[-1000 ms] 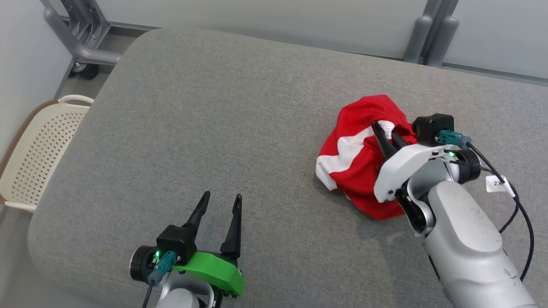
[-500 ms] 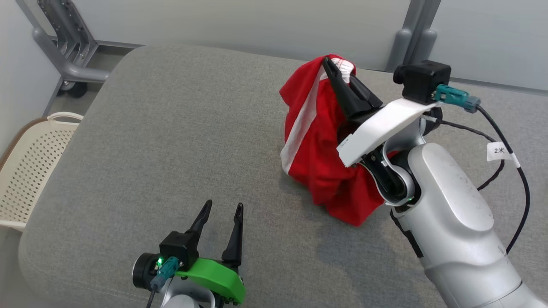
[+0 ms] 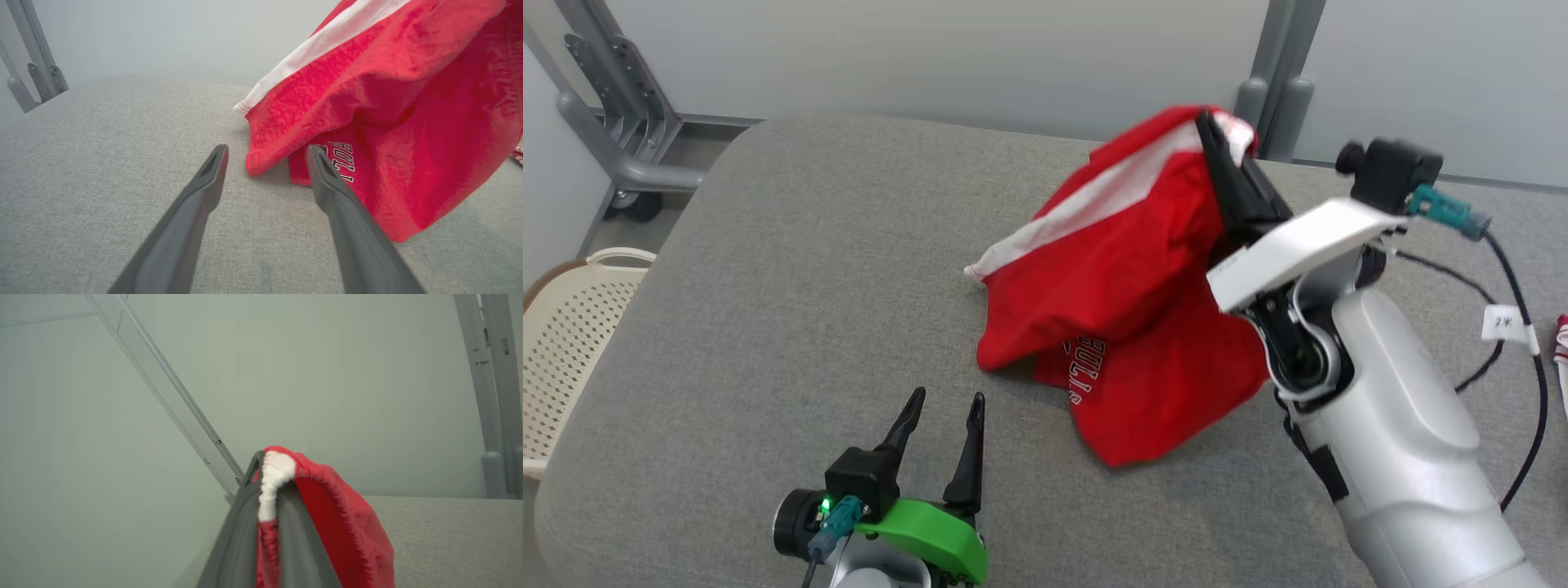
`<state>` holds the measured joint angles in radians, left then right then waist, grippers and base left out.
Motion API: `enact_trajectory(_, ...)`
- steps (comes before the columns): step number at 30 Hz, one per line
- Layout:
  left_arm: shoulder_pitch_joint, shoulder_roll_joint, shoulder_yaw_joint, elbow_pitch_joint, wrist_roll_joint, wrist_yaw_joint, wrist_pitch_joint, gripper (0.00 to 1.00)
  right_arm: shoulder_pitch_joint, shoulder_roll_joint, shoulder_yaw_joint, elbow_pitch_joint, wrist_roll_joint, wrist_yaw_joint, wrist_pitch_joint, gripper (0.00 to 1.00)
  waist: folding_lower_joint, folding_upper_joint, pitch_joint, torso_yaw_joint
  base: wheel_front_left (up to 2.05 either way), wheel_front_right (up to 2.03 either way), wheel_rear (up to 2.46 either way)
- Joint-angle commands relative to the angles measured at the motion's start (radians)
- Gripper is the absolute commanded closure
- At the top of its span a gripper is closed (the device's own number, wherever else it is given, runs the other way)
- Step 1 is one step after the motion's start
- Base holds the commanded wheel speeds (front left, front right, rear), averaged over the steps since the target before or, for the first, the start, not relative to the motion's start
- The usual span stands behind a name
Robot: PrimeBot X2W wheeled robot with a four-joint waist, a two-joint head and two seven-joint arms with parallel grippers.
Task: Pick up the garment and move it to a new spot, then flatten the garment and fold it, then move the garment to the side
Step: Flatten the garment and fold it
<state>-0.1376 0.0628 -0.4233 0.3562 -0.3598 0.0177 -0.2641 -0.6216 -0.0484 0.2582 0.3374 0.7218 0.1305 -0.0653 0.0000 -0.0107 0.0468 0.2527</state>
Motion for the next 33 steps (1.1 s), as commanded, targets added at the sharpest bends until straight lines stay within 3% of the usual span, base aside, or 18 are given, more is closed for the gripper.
enact_trajectory(1, 0.003, -0.001, 0.005, -0.005, 0.005, -0.001, 0.000, 0.00, 0.037, -0.004, -0.012, 0.030, -0.025, 0.000, 0.003, 1.00, 0.0000, 0.0107, 0.013, -0.008, 0.00, 0.00, 0.00)
enact_trajectory(8, -0.013, 0.000, 0.021, -0.010, 0.019, -0.005, 0.000, 0.00, 0.150, -0.004, -0.122, 0.199, -0.183, 0.000, -0.002, 1.00, 0.0000, 0.0107, 0.048, -0.035, 0.00, 0.00, 0.00)
enact_trajectory(16, -0.023, 0.000, 0.021, -0.010, 0.038, -0.007, 0.000, 0.00, 0.212, -0.007, -0.214, 0.237, -0.280, 0.000, -0.008, 1.00, 0.0000, 0.0107, 0.057, -0.074, 0.00, 0.00, 0.00)
enact_trajectory(21, -0.029, 0.003, 0.023, -0.012, 0.046, -0.012, 0.000, 0.00, 0.231, -0.045, -0.226, 0.242, -0.270, 0.000, -0.004, 1.00, 0.0000, 0.0107, 0.066, -0.087, 0.00, 0.00, 0.00)
enact_trajectory(30, -0.043, 0.004, 0.013, -0.014, 0.057, -0.018, 0.000, 0.00, 0.198, -0.130, -0.158, 0.307, -0.209, 0.000, 0.014, 1.00, 0.0000, 0.0107, 0.098, -0.096, 0.00, 0.00, 0.00)
enact_trajectory(31, -0.045, 0.004, 0.011, -0.013, 0.058, -0.018, 0.000, 0.00, 0.193, -0.138, -0.147, 0.318, -0.204, 0.000, 0.005, 0.98, 0.0000, 0.0107, 0.100, -0.097, 0.00, 0.00, 0.00)
enact_trajectory(33, -0.048, 0.003, 0.007, -0.011, 0.059, -0.020, 0.000, 0.00, 0.186, -0.148, -0.120, 0.339, -0.195, 0.000, -0.006, 0.56, 0.0000, 0.0107, 0.102, -0.100, 0.00, 0.00, 0.00)
